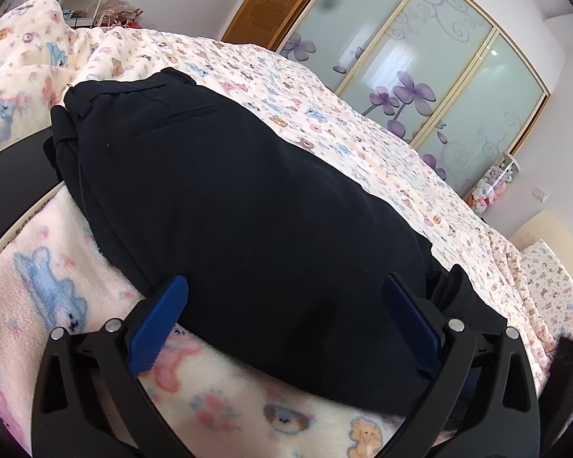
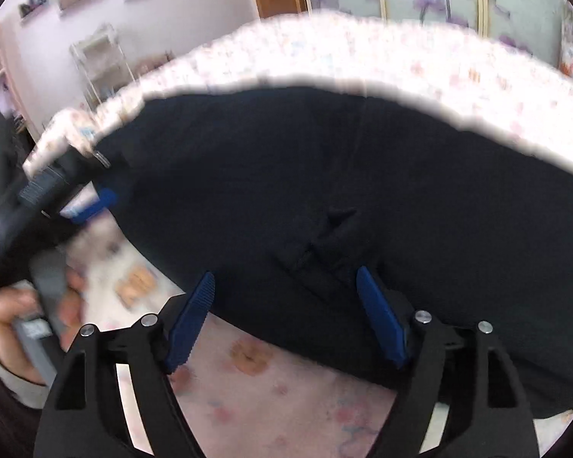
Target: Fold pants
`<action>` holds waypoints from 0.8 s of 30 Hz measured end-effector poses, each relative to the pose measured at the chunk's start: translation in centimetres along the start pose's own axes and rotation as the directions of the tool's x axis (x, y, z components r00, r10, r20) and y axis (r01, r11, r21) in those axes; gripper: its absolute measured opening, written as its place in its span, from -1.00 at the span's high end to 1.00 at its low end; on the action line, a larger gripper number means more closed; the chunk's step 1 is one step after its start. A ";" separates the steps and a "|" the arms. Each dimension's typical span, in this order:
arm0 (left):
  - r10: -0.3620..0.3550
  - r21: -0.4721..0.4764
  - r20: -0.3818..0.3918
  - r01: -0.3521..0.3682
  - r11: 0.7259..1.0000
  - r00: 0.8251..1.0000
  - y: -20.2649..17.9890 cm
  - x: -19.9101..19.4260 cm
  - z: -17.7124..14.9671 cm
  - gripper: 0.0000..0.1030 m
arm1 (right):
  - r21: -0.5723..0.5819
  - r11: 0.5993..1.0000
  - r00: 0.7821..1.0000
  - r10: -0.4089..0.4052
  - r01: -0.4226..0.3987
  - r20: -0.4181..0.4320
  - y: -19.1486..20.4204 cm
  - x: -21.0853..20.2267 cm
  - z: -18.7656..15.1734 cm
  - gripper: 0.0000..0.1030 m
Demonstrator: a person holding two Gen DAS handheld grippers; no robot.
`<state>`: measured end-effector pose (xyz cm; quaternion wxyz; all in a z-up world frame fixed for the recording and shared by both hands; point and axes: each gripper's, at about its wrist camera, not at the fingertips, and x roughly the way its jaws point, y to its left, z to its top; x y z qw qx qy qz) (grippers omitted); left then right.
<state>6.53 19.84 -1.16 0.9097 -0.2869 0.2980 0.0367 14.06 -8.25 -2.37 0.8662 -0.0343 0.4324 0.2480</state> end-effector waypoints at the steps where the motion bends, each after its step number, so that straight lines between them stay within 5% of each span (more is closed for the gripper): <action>1: -0.004 0.001 -0.003 0.004 1.000 1.000 0.0 -0.1 0.0 -0.97 | 0.010 1.000 1.000 0.012 -0.012 0.012 -0.1 -0.4 0.0 -0.52; 7: -0.092 -0.085 0.007 0.093 0.992 0.996 1.5 -2.0 0.3 -0.97 | 0.187 0.962 0.980 0.191 -0.197 0.050 -3.1 -2.3 0.0 -0.52; 11: -0.202 -0.180 0.033 0.204 0.962 0.979 3.4 -3.8 0.8 -0.96 | 0.259 0.925 0.960 0.262 -0.280 0.102 -5.0 -4.2 -0.2 -0.52; 14: -0.227 -0.196 0.039 0.230 0.953 0.973 4.3 -5.0 1.3 -0.96 | 0.298 0.906 0.953 0.270 -0.300 0.141 -6.2 -5.7 -0.2 -0.53; 17: -0.272 -0.267 -0.035 0.254 0.930 0.962 5.4 -4.7 1.6 -0.96 | 0.307 0.905 0.953 0.254 -0.294 0.164 -7.4 -6.7 -0.1 -0.55; 24: -0.283 -0.368 -0.150 0.212 0.905 0.947 6.1 -2.5 2.1 -0.96 | 0.353 0.882 0.947 0.263 -0.313 0.183 -9.0 -7.3 -0.3 -0.57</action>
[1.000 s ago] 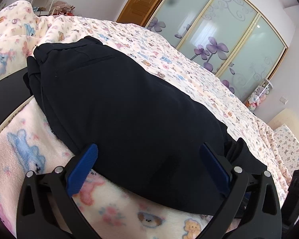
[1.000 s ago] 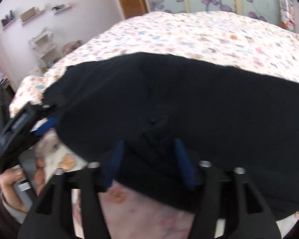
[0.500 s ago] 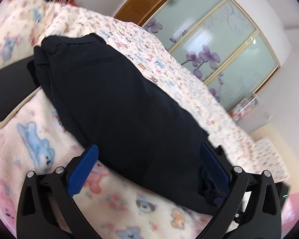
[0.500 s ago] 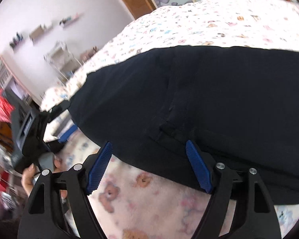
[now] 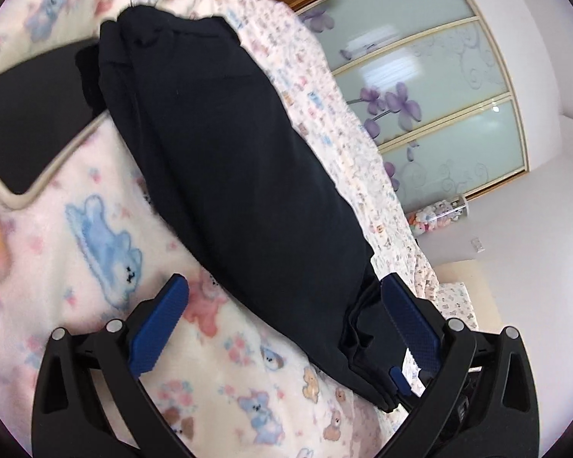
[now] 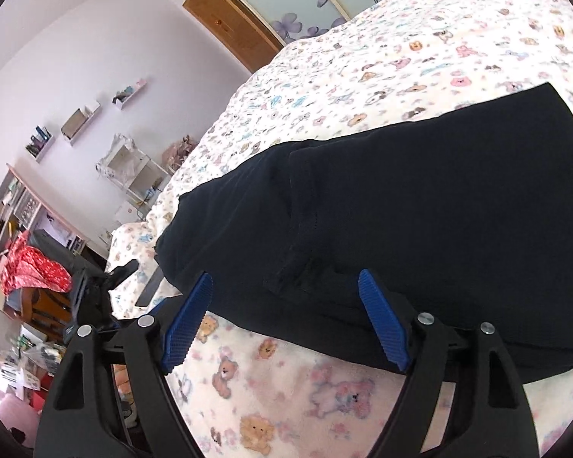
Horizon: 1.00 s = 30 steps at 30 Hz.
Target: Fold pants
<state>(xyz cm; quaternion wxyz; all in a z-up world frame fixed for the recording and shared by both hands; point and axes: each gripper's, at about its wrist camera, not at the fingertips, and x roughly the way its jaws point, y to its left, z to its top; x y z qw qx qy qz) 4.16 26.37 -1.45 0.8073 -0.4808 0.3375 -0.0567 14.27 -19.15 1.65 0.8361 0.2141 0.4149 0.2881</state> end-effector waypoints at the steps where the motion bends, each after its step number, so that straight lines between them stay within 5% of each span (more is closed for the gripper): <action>1: 0.010 -0.009 -0.014 -0.010 1.000 1.000 0.0 0.4 0.3 -0.96 | -0.004 1.000 1.000 -0.002 0.002 -0.004 0.1 0.0 -0.1 -0.57; 5: 0.064 0.035 -0.080 -0.061 0.998 0.995 -1.3 2.1 1.6 -0.96 | -0.054 0.998 0.999 -0.027 0.026 -0.019 0.6 0.1 -0.3 -0.57; 9: 0.215 0.113 -0.169 -0.197 0.974 0.962 -1.6 4.5 1.7 -0.96 | -0.074 0.996 0.999 -0.043 0.041 -0.031 0.7 0.0 -0.6 -0.59; 15: 0.289 0.135 -0.177 -0.268 0.954 0.941 -2.0 6.0 2.1 -0.96 | -0.066 0.997 0.999 -0.038 0.036 -0.031 0.6 -0.1 -0.6 -0.59; 27: 0.314 0.289 0.000 -0.300 0.909 0.949 -4.4 5.7 4.2 -0.86 | -0.075 0.996 0.998 -0.053 0.050 -0.033 0.3 -0.4 -0.7 -0.60; 30: 0.313 0.207 -0.021 -0.302 0.931 0.949 -2.3 5.8 5.3 -0.86 | -0.071 0.996 0.998 -0.053 0.051 -0.033 0.1 -0.7 -0.8 -0.60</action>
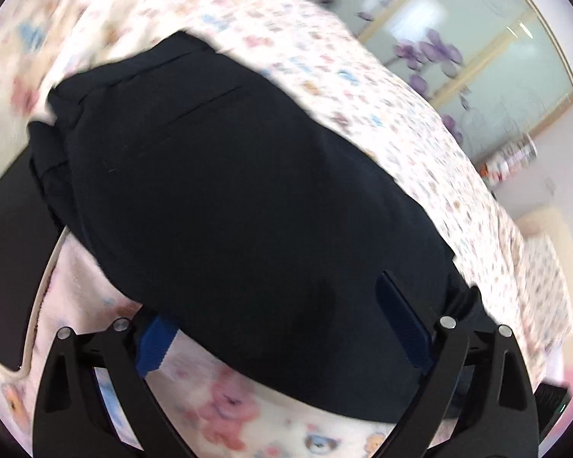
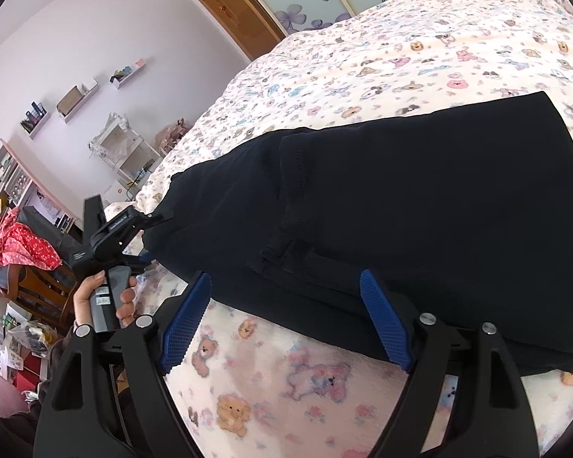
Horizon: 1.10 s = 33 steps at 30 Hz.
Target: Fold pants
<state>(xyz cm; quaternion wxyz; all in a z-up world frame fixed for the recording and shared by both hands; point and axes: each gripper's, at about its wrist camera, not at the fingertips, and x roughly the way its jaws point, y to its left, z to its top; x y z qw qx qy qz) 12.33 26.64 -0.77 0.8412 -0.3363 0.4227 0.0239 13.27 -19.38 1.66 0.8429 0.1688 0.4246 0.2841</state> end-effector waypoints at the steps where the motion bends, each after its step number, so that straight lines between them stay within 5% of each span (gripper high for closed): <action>1: -0.037 -0.063 0.003 0.037 0.997 0.999 1.4 0.1 0.3 -0.84 | -0.002 1.000 1.000 -0.001 0.001 0.001 0.0 -0.1 0.0 -0.60; 4: -0.079 -0.118 0.021 0.081 0.990 0.997 2.7 -0.1 0.8 -0.70 | -0.006 1.000 1.000 -0.006 0.006 0.004 -0.3 -0.4 -0.1 -0.60; 8: -0.011 -0.095 0.009 0.012 0.995 1.000 2.0 0.1 1.9 -0.51 | 0.001 1.000 1.000 -0.011 0.011 0.001 -0.6 -0.5 -0.3 -0.60; 15: 0.080 -0.130 0.026 -0.076 0.989 0.996 1.7 0.1 2.2 0.12 | -0.002 1.000 0.999 -0.002 0.003 0.036 -0.5 -1.8 -0.2 -0.60; 22: 0.211 -0.056 0.054 -0.208 0.976 0.976 -1.1 -1.0 2.8 0.48 | 0.071 0.997 0.994 0.029 -0.036 0.109 -2.1 -4.5 0.6 -0.60; 27: 0.321 0.198 0.201 -0.359 0.912 0.925 -8.1 -2.5 2.7 0.64 | 0.099 0.993 0.981 0.043 -0.062 0.187 -3.3 -7.4 1.2 -0.62; 33: 0.326 0.415 0.351 -0.459 0.786 0.877 -17.8 -3.3 1.2 0.68 | 0.150 0.985 0.963 0.038 -0.080 0.266 -5.7 -10.7 1.7 -0.63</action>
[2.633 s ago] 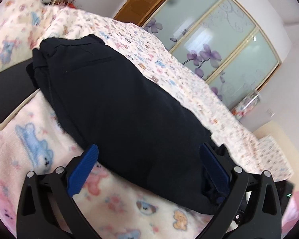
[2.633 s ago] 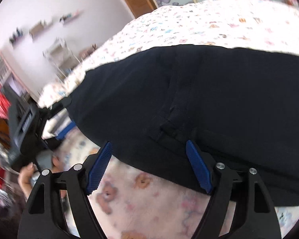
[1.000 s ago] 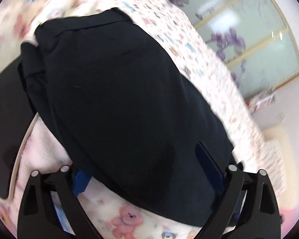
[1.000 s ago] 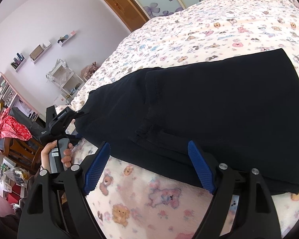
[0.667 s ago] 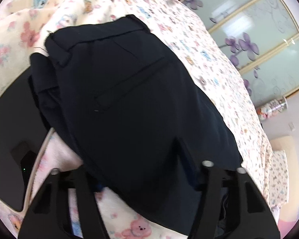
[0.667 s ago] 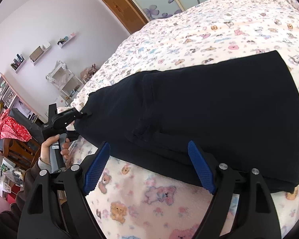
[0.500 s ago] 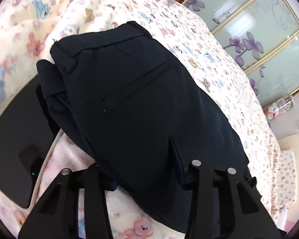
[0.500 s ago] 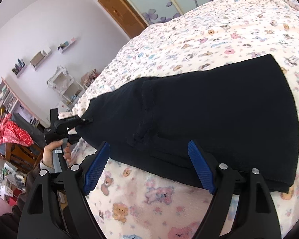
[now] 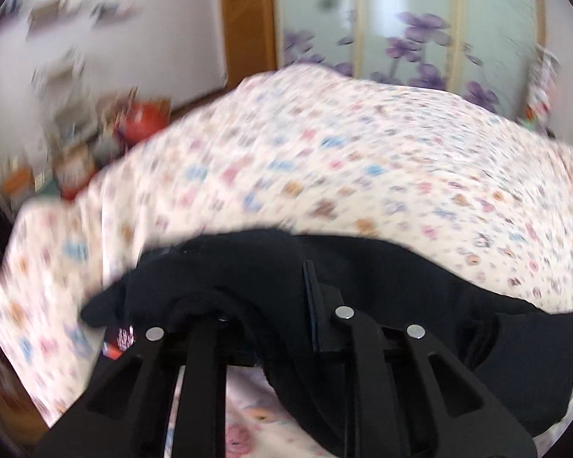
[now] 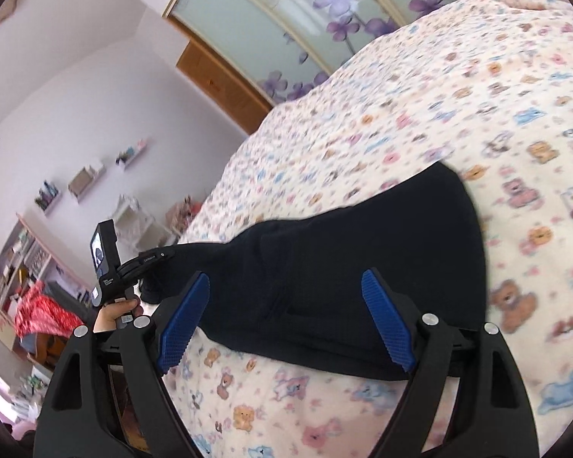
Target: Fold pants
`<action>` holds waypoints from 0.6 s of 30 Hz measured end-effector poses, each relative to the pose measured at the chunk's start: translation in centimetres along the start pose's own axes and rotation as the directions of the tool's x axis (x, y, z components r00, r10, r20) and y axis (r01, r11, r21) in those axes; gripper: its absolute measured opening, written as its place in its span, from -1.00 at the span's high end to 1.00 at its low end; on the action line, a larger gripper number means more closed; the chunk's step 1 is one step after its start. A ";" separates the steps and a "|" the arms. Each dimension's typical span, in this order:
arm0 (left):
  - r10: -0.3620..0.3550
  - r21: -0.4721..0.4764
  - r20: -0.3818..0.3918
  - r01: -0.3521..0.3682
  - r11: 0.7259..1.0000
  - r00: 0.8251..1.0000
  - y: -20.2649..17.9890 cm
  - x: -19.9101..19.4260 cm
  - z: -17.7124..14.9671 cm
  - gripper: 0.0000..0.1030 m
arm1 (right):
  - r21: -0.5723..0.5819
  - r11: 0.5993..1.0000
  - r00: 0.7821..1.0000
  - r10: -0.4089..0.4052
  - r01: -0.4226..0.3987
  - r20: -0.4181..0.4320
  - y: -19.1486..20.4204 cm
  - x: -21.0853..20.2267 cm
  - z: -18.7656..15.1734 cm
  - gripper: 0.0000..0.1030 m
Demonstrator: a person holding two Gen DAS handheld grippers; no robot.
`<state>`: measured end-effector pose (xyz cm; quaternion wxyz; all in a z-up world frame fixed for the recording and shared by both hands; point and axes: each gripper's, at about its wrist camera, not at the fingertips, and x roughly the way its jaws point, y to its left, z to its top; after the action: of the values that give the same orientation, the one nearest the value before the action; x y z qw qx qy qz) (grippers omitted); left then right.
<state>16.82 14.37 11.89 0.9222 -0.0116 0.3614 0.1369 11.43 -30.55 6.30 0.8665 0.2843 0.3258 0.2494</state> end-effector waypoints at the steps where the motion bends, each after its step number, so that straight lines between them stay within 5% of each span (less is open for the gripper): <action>1: 0.001 0.042 0.021 -0.002 0.999 1.000 -1.6 -0.5 0.7 0.69 | 0.018 1.000 1.000 0.004 -0.005 0.018 -0.5 -0.6 0.3 -0.63; 4: -0.014 0.219 0.116 -0.012 0.976 0.993 -8.2 -3.0 0.6 0.70 | 0.068 0.998 0.998 0.011 -0.015 0.069 -1.8 -2.0 1.3 -0.63; 6: -0.066 0.414 0.205 -0.025 0.910 0.977 -14.1 -4.9 -0.9 0.70 | 0.093 0.996 0.994 0.005 -0.015 0.108 -2.5 -3.0 1.9 -0.63; 8: -0.171 0.642 0.267 -0.043 0.766 0.948 -19.9 -7.1 -5.1 0.70 | 0.119 0.993 0.988 -0.007 -0.011 0.154 -3.2 -4.2 2.3 -0.63; 10: -0.260 0.815 0.277 -0.083 0.573 0.925 -24.3 -8.4 -10.5 0.70 | 0.145 0.989 0.980 -0.034 0.005 0.198 -4.2 -5.4 2.7 -0.64; 11: -0.294 0.881 0.255 -0.096 0.463 0.921 -26.0 -8.7 -13.7 0.70 | 0.153 0.988 0.978 -0.043 0.011 0.206 -4.5 -5.6 2.8 -0.66; 12: -0.303 0.913 0.220 -0.086 0.400 0.927 -26.9 -8.5 -15.8 0.70 | 0.167 0.986 0.976 -0.060 0.025 0.209 -5.0 -5.8 2.9 -0.66; 13: -0.290 0.930 0.174 -0.059 0.364 0.941 -27.5 -7.7 -17.7 0.70 | 0.178 0.983 0.976 -0.071 0.034 0.204 -5.4 -5.8 3.0 -0.66; 18: -0.295 0.927 0.172 -0.053 0.371 0.940 -26.6 -6.6 -19.6 0.69 | 0.228 0.970 0.990 -0.106 0.082 0.097 -7.1 -3.9 2.7 -0.66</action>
<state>6.16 -15.19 -0.25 0.8231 0.4976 0.2247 -0.1563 12.49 -38.91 4.98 0.8563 0.3772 0.3174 0.1541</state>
